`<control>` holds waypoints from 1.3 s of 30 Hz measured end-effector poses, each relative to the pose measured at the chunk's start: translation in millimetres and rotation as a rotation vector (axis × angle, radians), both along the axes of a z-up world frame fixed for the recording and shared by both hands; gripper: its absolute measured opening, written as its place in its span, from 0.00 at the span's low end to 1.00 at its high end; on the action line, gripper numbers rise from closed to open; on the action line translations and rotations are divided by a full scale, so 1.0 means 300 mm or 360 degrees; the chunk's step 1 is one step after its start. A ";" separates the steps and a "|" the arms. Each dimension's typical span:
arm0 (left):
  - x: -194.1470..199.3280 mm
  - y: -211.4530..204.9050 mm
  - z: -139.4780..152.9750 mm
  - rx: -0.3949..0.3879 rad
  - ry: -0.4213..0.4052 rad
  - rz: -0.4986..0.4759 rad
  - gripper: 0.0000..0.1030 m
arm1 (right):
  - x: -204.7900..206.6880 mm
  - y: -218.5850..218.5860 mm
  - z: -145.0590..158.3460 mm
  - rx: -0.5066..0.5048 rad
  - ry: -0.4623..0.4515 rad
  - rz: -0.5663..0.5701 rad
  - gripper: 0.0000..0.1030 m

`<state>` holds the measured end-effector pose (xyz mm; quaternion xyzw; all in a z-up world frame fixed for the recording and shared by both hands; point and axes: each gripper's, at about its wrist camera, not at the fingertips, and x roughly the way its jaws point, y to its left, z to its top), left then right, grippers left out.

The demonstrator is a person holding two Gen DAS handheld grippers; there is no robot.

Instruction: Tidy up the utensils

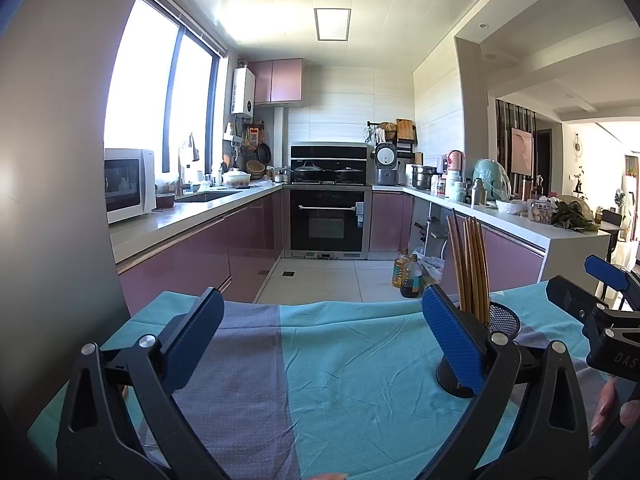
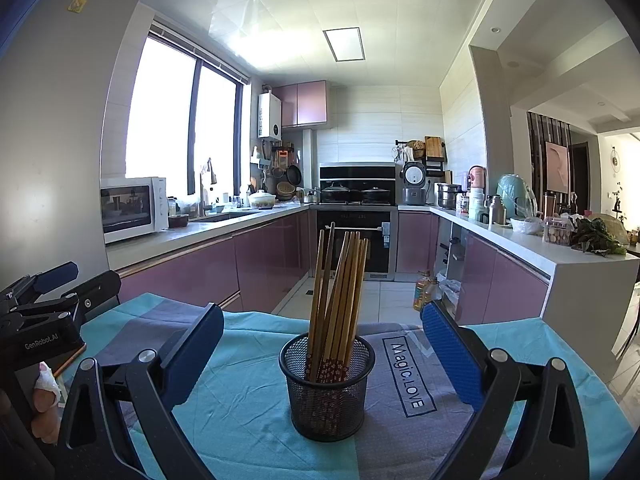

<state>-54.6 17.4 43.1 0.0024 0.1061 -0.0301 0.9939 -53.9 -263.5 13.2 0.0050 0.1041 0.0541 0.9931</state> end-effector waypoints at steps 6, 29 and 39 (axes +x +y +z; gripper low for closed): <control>0.001 -0.001 0.000 0.0002 0.0000 0.0004 0.95 | -0.001 -0.001 0.000 0.0000 -0.0004 0.0000 0.94; 0.000 -0.002 -0.002 0.0004 -0.0001 0.0004 0.95 | 0.002 0.001 -0.002 0.0009 -0.0002 -0.0005 0.94; 0.003 0.000 -0.001 0.0003 0.0002 0.0002 0.95 | 0.001 0.000 -0.004 0.0012 -0.0002 -0.0008 0.94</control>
